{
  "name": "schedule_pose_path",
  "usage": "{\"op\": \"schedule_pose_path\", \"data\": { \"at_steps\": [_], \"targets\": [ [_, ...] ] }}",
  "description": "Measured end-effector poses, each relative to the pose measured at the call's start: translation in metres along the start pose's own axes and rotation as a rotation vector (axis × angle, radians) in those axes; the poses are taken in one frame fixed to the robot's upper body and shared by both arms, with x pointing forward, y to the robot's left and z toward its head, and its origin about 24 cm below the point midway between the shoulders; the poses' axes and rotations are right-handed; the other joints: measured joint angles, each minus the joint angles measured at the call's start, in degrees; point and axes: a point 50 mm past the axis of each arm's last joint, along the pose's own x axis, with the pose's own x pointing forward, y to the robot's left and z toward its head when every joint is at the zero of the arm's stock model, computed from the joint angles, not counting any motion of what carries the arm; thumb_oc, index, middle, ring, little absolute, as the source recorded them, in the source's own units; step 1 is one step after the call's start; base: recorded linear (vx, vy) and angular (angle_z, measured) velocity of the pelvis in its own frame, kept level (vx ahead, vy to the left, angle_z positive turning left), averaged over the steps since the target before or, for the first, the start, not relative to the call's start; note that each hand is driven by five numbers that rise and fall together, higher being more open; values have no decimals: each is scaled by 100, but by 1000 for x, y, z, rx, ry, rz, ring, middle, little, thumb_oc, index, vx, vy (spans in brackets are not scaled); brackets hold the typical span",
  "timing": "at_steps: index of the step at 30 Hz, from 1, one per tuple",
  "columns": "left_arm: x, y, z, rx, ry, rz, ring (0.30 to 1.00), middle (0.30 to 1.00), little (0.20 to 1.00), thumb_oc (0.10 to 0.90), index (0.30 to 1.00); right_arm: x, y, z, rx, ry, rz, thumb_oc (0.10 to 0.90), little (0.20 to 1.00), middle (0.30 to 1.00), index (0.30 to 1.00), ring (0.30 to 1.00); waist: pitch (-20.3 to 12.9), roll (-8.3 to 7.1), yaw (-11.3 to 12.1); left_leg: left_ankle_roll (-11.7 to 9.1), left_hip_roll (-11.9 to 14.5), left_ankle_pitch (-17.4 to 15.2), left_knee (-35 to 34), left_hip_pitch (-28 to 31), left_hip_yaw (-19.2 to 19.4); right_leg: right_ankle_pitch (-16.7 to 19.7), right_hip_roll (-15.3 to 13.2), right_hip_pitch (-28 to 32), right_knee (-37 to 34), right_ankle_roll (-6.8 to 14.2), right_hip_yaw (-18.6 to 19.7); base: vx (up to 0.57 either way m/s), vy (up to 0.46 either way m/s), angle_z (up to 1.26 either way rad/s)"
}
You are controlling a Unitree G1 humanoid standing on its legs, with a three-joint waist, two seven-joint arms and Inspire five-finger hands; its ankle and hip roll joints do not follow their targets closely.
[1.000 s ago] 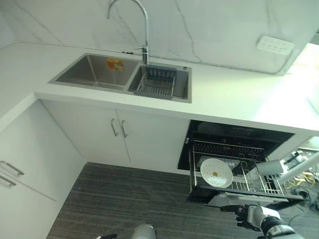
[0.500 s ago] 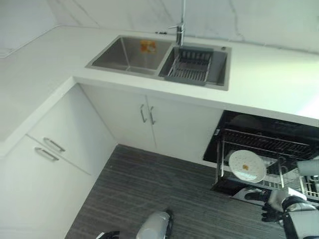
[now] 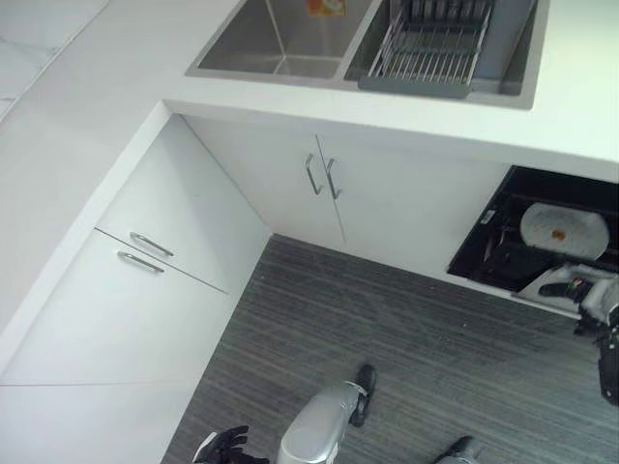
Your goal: Place the dishes in the dishwasher.
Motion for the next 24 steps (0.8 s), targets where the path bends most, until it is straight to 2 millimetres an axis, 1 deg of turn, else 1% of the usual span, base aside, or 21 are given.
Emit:
{"op": "schedule_pose_path", "data": {
  "at_steps": [1, 3, 6, 8, 9, 10, 11, 13, 14, 15, 16, 17, 18, 19, 20, 22, 23, 24],
  "targets": [
    [0, -4, -2, -18, 0, -13, 900, 900, 900, 800, 900, -1, -3, 11, 11, -84, -16, 800, 900, 900, 900, 900, 49, 93, 12, 21, -40, 13, -47, -2, 9, 10, -35, -8, -31, 4, 1, 59, 113, 3],
    [-1, -4, -4, -42, -4, -22, 900, 900, 900, 800, 900, -2, -3, 19, 21, -162, -18, 800, 900, 900, 900, 900, 47, 107, 18, 42, -64, 32, -91, -37, 27, 28, -52, -65, -57, 24, 14, 42, 88, -1],
    [-2, -4, -3, -54, -28, -36, 900, 900, 900, 800, 900, -8, -3, 36, 16, -300, -30, 800, 900, 900, 900, 900, 44, 136, 17, 60, -79, 59, -155, -83, 60, 76, -44, -138, -91, 81, 38, 33, 70, -2],
    [-2, -4, -2, -71, -45, -50, 900, 900, 900, 800, 900, -10, -3, 38, 15, -309, -44, 800, 900, 900, 900, 900, 46, 134, -5, 60, -80, 59, -177, -84, 73, 92, -38, -148, -135, 92, 59, 24, 48, -6],
    [-2, -5, 0, -71, -57, -55, 900, 900, 900, 800, 900, -10, -3, 39, 14, -321, -41, 800, 900, 900, 900, 900, 43, 140, -15, 61, -79, 60, -180, -83, 93, 114, -30, -154, -166, 86, 86, 30, 52, -13],
    [-2, -5, 5, -77, -88, -71, 900, 900, 900, 800, 900, -11, -3, 44, 12, -382, -39, 800, 900, 900, 900, 900, 42, 164, -41, 58, -74, 65, -182, -83, 113, 165, -8, -154, -227, 85, 116, 38, 49, -13],
    [-2, -6, 8, -77, -111, -77, 900, 900, 900, 800, 900, -16, -6, 56, 23, -486, -44, 800, 900, 900, 900, 900, 40, 192, -45, 52, -75, 78, -183, -82, 127, 182, -10, -154, -250, 65, 138, 13, 30, -8],
    [-4, -9, 19, -112, -172, -103, 900, 900, 900, 800, 900, -15, -9, 56, 61, -497, -25, 800, 900, 900, 900, 900, 41, 238, -43, 19, -81, 132, -252, -81, 131, 218, -14, -175, -277, 36, 141, -1, 18, -1],
    [-4, -10, 25, -124, -205, -118, 900, 900, 900, 800, 900, -15, -10, 57, 70, -507, -21, 800, 900, 900, 900, 900, 44, 248, -44, 47, -83, 191, -292, -82, 130, 237, -4, -201, -285, 38, 145, -42, 48, -2],
    [-4, -10, 26, -144, -218, -136, 900, 900, 900, 800, 900, -15, -9, 57, 67, -514, -7, 800, 900, 900, 900, 900, 39, 254, -48, 40, -75, 203, -310, -81, 131, 239, -4, -220, -276, 42, 164, -53, 39, -2],
    [-4, -11, 28, -155, -222, -146, 900, 900, 900, 800, 900, -14, -10, 55, 62, -519, -2, 800, 900, 900, 900, 900, 75, 202, -101, 43, -65, 218, -323, -84, 146, 273, 17, -234, -278, 60, 167, -68, 53, 8],
    [-1, -9, 31, -200, -224, -155, 900, 900, 900, 800, 900, -3, -12, 32, 29, -565, 45, 800, 900, 900, 900, 900, 100, 124, -127, 48, -33, 221, -271, -83, 114, 277, 62, -173, -273, 64, 177, -47, 28, 10],
    [-1, -5, 35, -248, -240, -154, 900, 900, 900, 800, 900, 1, 1, 12, -34, -589, 145, 800, 900, 900, 900, 900, 111, -36, -184, 46, 11, 219, -259, -81, 88, 271, 117, -170, -273, 72, 197, -18, 32, 4],
    [0, -4, 42, -259, -261, -164, 900, 900, 900, 800, 900, 1, 11, 0, -68, -587, 216, 800, 900, 900, 900, 900, 110, -166, -226, 15, 71, 197, -208, -74, 98, 271, 169, -158, -268, 70, 224, -1, 39, -12],
    [0, -2, 47, -279, -284, -171, 900, 900, 900, 800, 900, -1, 20, -8, -85, -600, 271, 800, 900, 900, 900, 900, 80, -269, -249, -19, 112, 174, -164, -56, 103, 265, 197, -154, -242, 59, 258, 25, 48, -22],
    [-1, 4, 54, -286, -309, -177, 900, 900, 900, 800, 900, -5, 42, -37, -80, -584, 413, 800, 900, 900, 900, 900, 20, -660, -318, -140, 209, 33, -72, 22, 157, 240, 259, -116, -220, 16, 353, 28, 86, -25],
    [-1, 7, 55, -283, -303, -180, 900, 900, 900, 800, 900, -6, 50, -62, -84, -551, 476, 800, 900, 900, 900, 900, -96, -884, -351, -138, 256, -54, 16, 36, 182, 221, 266, -96, -228, -22, 355, 33, 128, -38],
    [-2, 19, 51, -317, -279, -152, 900, 900, 900, 800, 900, -9, 64, -105, -71, -462, 574, 800, 900, 900, 900, 900, -296, -1226, -357, -68, 330, -246, 128, 173, 304, 202, 290, 5, -190, -81, 474, 27, 99, -34]
  ]
}}
